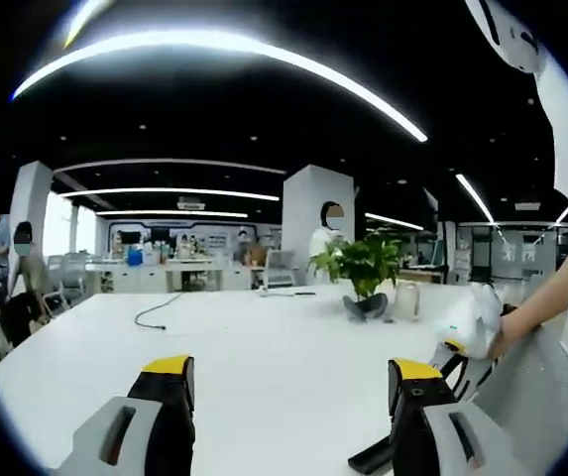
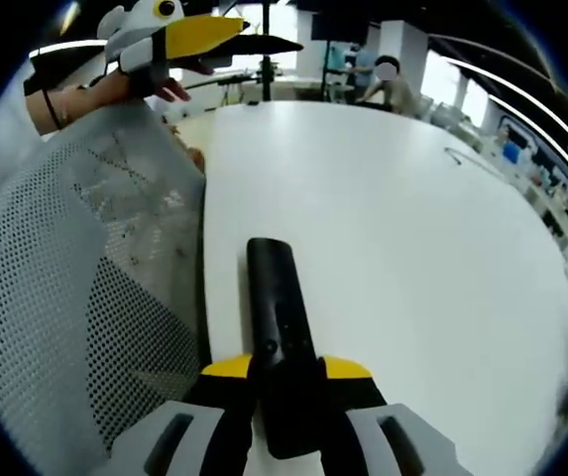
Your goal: Press the specified remote control buttons in sequence, fully releasing each button before pressing the next.
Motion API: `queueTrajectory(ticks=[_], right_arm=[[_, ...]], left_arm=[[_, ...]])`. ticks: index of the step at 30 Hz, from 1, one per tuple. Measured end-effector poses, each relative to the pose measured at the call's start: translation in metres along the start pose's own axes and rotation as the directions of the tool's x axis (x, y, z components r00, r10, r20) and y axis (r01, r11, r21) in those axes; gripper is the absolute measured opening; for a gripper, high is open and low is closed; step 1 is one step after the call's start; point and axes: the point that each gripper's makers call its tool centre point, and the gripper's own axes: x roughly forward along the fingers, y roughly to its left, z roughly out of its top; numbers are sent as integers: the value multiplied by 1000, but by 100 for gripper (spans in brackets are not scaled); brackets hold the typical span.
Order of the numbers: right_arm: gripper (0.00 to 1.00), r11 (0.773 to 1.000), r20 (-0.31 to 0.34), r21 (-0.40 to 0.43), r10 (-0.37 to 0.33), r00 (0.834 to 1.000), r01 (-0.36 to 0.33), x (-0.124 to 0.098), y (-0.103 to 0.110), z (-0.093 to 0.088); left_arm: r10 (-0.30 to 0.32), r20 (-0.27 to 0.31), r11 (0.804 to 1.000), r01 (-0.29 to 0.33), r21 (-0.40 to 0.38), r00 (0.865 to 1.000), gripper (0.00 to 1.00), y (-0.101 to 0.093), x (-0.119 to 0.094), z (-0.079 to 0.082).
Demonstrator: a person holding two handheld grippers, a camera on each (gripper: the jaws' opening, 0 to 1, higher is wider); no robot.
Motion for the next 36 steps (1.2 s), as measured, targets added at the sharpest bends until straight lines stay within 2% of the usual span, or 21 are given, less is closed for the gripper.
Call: queueTrajectory(ticks=[5, 13, 21, 24, 36], right_arm=[[21, 1000, -36, 0, 17, 999, -17, 0, -1, 1], [20, 999, -48, -9, 38, 998, -39, 0, -1, 0], [20, 997, -56, -40, 58, 997, -60, 0, -3, 0], [20, 998, -57, -43, 54, 997, -56, 0, -6, 0], [20, 997, -56, -49, 55, 997, -58, 2, -20, 2]], left_arm=[[15, -17, 1000, -14, 14, 1000, 72, 2, -4, -1], [35, 2, 999, -35, -2, 999, 73, 7, -7, 3], [42, -11, 999, -42, -5, 999, 73, 9, -7, 1], [48, -10, 998, -48, -33, 999, 74, 12, -7, 0], [63, -12, 997, -63, -54, 998, 74, 16, -9, -2]])
